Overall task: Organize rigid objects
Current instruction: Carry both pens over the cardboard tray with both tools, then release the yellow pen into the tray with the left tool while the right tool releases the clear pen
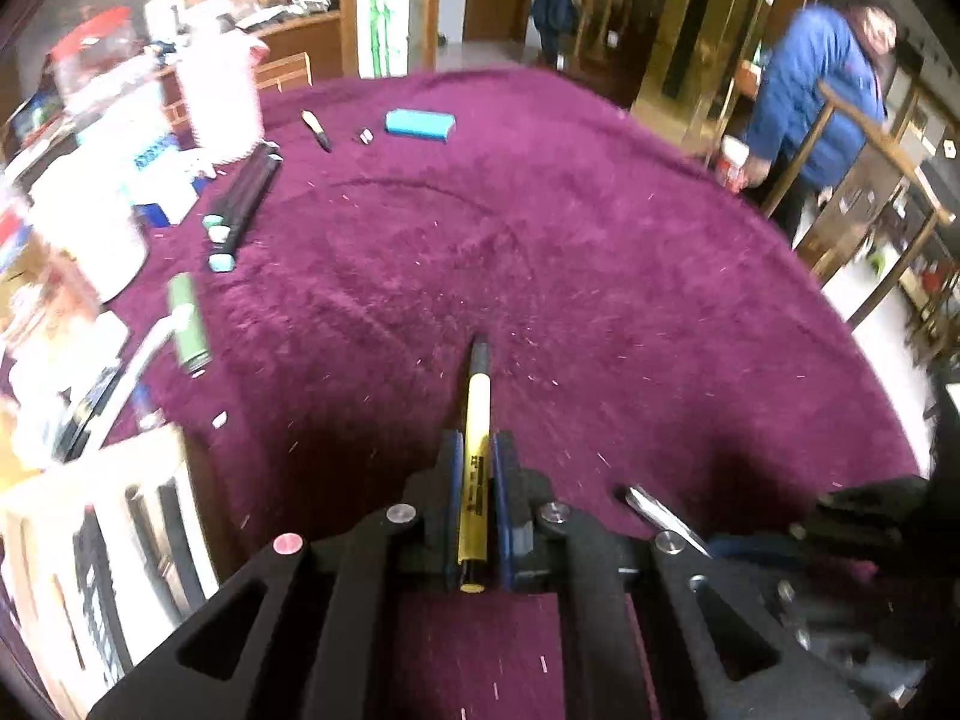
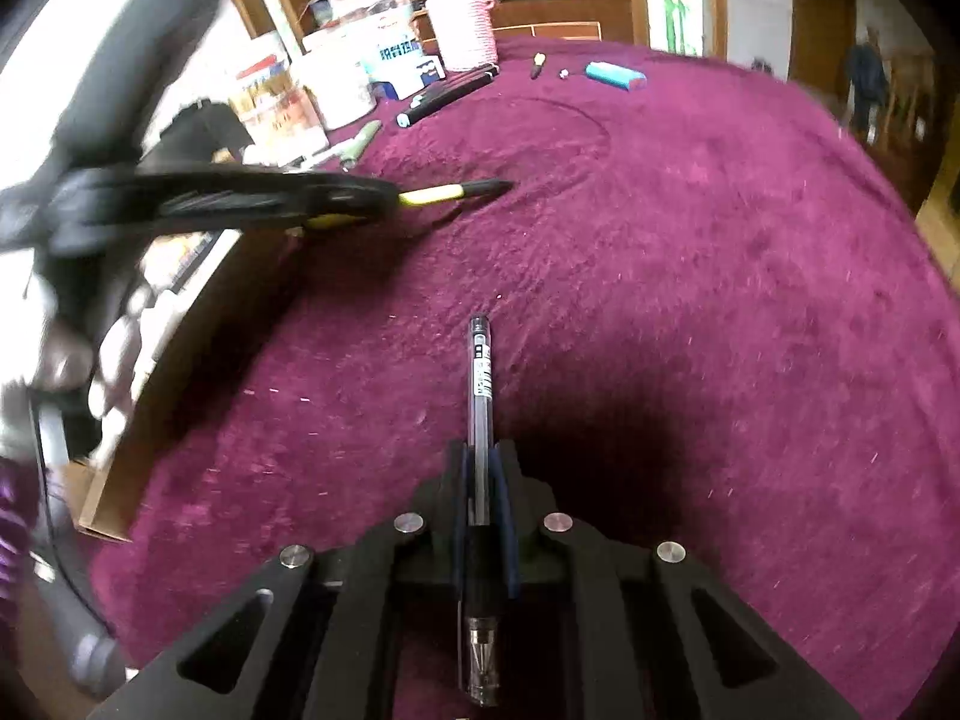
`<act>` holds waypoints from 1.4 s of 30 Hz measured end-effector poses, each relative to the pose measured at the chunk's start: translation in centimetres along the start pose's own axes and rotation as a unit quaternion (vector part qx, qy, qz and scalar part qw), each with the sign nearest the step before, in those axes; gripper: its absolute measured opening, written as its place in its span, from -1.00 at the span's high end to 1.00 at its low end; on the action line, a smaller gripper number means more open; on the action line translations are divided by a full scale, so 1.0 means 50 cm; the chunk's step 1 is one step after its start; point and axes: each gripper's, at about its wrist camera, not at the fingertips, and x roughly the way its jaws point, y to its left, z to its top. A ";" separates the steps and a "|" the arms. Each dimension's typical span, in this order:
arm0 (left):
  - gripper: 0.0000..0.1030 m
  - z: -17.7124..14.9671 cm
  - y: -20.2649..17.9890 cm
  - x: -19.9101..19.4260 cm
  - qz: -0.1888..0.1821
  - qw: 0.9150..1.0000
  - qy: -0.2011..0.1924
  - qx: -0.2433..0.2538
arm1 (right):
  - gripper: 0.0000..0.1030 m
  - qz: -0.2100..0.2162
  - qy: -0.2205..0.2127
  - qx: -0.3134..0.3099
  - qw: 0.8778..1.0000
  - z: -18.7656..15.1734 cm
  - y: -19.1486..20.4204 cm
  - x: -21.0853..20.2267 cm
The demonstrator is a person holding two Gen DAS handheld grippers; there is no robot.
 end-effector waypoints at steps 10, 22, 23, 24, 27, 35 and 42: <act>0.85 -0.154 0.075 -0.239 -0.027 0.991 -0.103 -0.082 | 0.82 0.054 -0.027 0.014 0.998 0.001 0.063 -0.067; 0.85 -0.370 0.202 -0.364 0.033 0.975 -0.126 -0.181 | 0.81 0.182 0.012 -0.002 0.983 0.057 0.276 -0.025; 0.85 -0.377 0.212 -0.358 0.036 0.973 -0.123 -0.189 | 0.81 0.187 0.019 0.000 0.982 0.060 0.293 -0.012; 0.85 -0.387 0.227 -0.347 0.041 0.971 -0.120 -0.200 | 0.81 0.193 0.028 0.003 0.981 0.065 0.310 0.006; 0.85 -0.407 0.269 -0.318 0.026 0.964 -0.114 -0.240 | 0.81 0.187 0.043 0.004 0.981 0.077 0.359 0.049; 0.84 -0.423 0.275 -0.260 0.000 0.954 -0.106 -0.281 | 0.81 0.116 0.057 0.026 0.991 0.112 0.391 0.131; 0.01 -0.435 0.271 -0.281 -0.001 0.945 -0.128 -0.301 | 0.81 0.081 0.056 0.028 0.995 0.155 0.398 0.168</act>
